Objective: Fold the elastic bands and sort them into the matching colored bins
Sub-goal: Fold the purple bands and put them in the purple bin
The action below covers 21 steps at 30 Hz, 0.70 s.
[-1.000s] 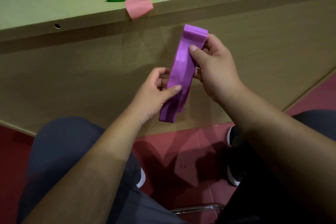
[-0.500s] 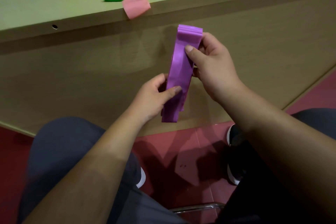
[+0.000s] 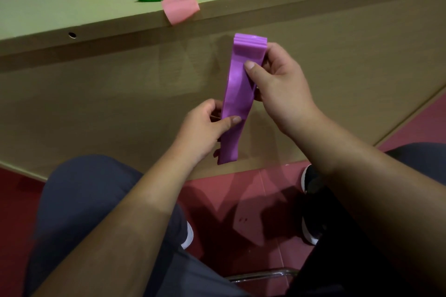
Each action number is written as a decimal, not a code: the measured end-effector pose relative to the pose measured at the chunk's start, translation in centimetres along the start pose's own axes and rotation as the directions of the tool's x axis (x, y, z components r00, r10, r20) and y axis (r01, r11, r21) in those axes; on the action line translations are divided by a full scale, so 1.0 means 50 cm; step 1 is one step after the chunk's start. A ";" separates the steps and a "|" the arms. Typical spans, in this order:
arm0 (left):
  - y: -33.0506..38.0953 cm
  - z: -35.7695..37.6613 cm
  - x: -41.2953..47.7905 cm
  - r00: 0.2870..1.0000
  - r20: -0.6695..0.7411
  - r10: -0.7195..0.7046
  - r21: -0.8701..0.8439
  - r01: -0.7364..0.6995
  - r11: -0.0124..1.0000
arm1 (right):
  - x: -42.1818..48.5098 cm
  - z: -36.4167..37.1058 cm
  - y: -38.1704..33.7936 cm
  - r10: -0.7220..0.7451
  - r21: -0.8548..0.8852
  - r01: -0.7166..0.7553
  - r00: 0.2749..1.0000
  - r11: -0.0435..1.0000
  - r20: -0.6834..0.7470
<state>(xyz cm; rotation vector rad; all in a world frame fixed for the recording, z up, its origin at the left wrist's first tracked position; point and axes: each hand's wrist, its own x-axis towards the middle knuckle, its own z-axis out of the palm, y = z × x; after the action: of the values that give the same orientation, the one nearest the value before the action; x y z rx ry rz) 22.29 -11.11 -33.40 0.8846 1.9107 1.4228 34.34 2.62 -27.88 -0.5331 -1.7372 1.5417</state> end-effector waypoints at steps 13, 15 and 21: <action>-0.001 -0.007 0.005 0.989 -0.146 0.014 0.156 0.009 0.988 | -0.005 0.004 0.004 -0.018 -0.017 0.018 1.000 1.000 0.007; 0.001 -0.008 0.002 0.991 -0.132 0.023 0.194 0.003 0.981 | -0.006 0.005 0.005 -0.019 -0.021 0.019 1.000 1.000 0.011; 0.004 -0.010 0.005 0.976 -0.127 0.175 0.443 -0.102 0.891 | -0.005 0.008 0.006 -0.011 -0.033 0.011 1.000 0.999 0.012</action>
<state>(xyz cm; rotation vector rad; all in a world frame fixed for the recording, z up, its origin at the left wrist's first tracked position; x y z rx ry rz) 21.78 -11.19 -33.08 1.1581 2.3890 1.1921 34.17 2.23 -28.26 -0.5308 -1.7744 1.5144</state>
